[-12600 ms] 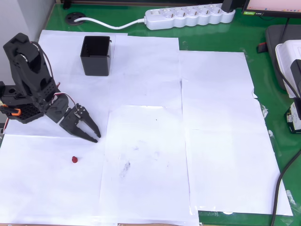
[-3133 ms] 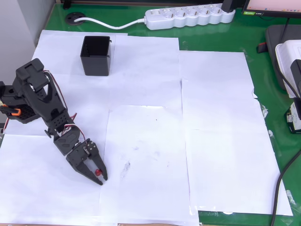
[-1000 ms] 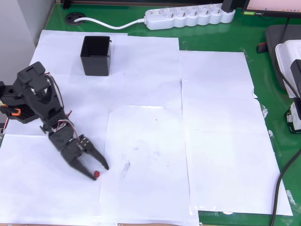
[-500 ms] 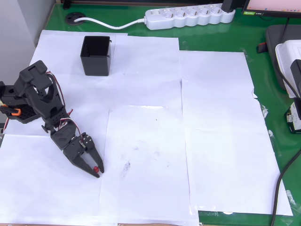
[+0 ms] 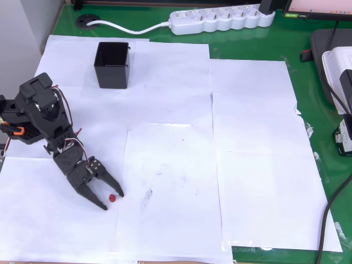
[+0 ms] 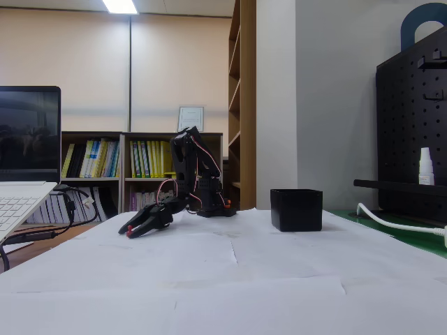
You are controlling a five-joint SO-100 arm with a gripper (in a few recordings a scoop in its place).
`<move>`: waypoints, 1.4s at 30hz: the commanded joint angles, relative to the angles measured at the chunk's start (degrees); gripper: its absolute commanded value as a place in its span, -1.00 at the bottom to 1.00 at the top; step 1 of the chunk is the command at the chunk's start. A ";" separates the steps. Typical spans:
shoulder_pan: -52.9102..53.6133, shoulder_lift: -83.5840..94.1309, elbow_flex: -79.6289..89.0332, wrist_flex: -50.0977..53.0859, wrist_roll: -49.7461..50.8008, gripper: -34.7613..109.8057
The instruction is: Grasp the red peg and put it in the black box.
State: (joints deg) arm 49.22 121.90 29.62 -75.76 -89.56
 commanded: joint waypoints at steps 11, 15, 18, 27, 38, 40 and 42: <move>-1.32 1.14 -3.08 -2.29 0.00 -0.26; -2.37 1.41 -2.55 -2.37 0.44 -0.26; -2.37 1.67 -2.20 -2.37 0.18 -0.26; -2.46 2.37 -2.11 -2.99 0.00 -0.31; -2.55 2.37 -2.02 -2.81 -0.62 -0.52; -2.55 2.37 -2.02 -2.81 -0.62 -0.52; -2.55 2.37 -2.02 -2.81 -0.62 -0.52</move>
State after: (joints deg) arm 46.14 123.66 28.65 -77.70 -89.74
